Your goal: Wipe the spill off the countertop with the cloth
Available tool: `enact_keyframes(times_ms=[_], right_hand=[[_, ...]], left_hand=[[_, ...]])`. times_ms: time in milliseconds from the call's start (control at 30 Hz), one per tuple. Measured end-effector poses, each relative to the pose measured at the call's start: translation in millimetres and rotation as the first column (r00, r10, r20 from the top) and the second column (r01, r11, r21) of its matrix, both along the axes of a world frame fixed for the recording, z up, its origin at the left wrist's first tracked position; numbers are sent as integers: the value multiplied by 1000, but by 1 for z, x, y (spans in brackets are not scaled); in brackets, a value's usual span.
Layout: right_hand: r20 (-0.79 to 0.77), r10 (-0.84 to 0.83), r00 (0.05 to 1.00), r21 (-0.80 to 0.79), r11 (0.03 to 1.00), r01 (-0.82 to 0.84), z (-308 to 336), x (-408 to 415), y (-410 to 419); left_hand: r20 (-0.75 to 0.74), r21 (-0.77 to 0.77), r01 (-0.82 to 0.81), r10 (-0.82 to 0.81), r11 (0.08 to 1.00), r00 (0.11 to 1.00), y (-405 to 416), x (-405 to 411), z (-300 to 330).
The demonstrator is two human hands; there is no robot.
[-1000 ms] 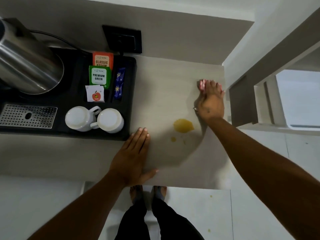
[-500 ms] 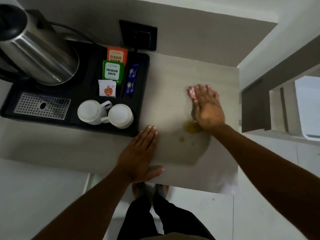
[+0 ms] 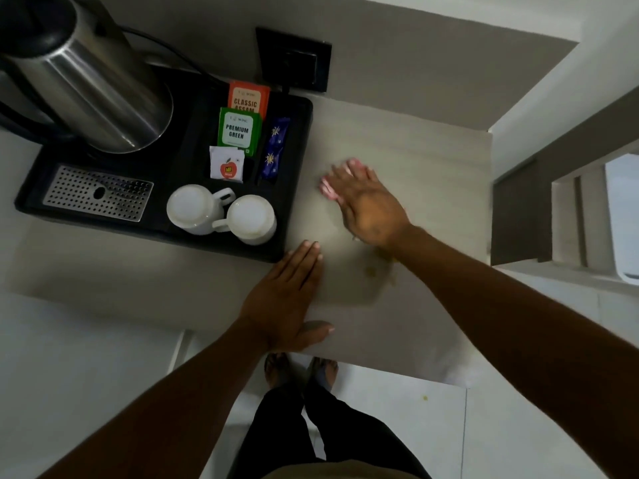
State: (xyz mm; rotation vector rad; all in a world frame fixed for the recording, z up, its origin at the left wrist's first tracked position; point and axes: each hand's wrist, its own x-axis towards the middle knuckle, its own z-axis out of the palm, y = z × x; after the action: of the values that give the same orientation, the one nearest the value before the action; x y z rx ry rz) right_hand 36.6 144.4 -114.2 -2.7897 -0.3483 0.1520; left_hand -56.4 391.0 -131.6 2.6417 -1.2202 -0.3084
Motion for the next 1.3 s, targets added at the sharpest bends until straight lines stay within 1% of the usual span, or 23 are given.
enact_keyframes(times_ms=[33, 67, 100, 200, 233, 267, 333, 433, 533, 600, 667, 733, 800, 833, 900, 967, 1033, 1133, 1200, 1233, 1300], right_hand=[[-11, 60, 998, -6, 998, -60, -1, -18, -15], [-13, 82, 997, -9, 997, -82, -2, -30, -36], [-7, 54, 999, -22, 998, -54, -2, -35, -61], [-32, -225, 974, -37, 974, 224, 4, -23, -116], [-28, -276, 961, -38, 961, 275, 5, -16, -119], [-17, -293, 956, -38, 956, 292, 6, -9, -113], [-1, -260, 966, -14, 965, 260, 7, -6, -89], [1, -106, 994, 26, 994, 106, 4, -25, -44], [-37, 4, 999, -4, 1000, -4, -2, -85, -4], [-31, 14, 999, -4, 1000, -14, -5, -135, 0], [-43, -63, 997, -29, 998, 61, -6, -172, -18], [-52, -265, 963, -23, 964, 264, -2, -177, -45], [-47, -450, 892, -8, 893, 450, 3, -152, -70], [-35, -498, 867, -9, 867, 498, 5, -133, -80], [-16, -536, 844, -4, 844, 536, 9, -94, -86], [-7, -533, 846, 34, 845, 533, 10, -69, -74], [-22, -471, 882, 48, 881, 471, 8, -69, -46], [-5, -280, 960, 49, 959, 280, -1, -120, 6], [1, -218, 976, 26, 976, 218, -6, -172, 23], [-9, -226, 974, 21, 974, 227, -8, -194, 21], [-44, -327, 944, 17, 944, 328, -7, -222, -1]], left_hand=[[6, -11, -3, 3, 1000, 1000, 0, 0, -2], [9, -17, -2, 3, 1000, 1000, 0, 0, -3], [5, -16, 3, -2, 1000, 1000, 1, 1, -4], [2, 1, 4, -4, 1000, 1000, 1, 1, -8], [6, 5, 6, -6, 1000, 1000, 1, 1, -9], [8, 4, 10, -10, 1000, 1000, 1, 2, -8], [7, 5, 5, -5, 1000, 1000, 2, 1, -7], [8, 39, 10, -10, 999, 1000, 1, 2, -5], [25, 35, 9, -10, 999, 1000, 0, 1, -4], [41, 31, 17, -19, 999, 999, 1, 2, -5], [53, 37, 25, -27, 999, 998, 1, 1, -6], [53, 43, 24, -27, 999, 998, 2, 0, -6], [47, 50, 23, -25, 999, 999, 2, 0, -4], [44, 56, 24, -27, 998, 999, 1, 0, -3], [39, 65, 20, -22, 998, 999, 1, 0, -1], [23, 74, 16, -18, 997, 1000, 1, 1, 0], [7, 70, 15, -16, 997, 1000, 1, 1, 0], [8, 67, 10, -11, 998, 1000, 0, 1, -3], [10, 51, -1, 0, 999, 1000, 0, 1, -4], [10, 44, -3, 3, 999, 1000, 1, 1, -5], [8, 38, 4, -4, 999, 1000, 2, 1, -5]])
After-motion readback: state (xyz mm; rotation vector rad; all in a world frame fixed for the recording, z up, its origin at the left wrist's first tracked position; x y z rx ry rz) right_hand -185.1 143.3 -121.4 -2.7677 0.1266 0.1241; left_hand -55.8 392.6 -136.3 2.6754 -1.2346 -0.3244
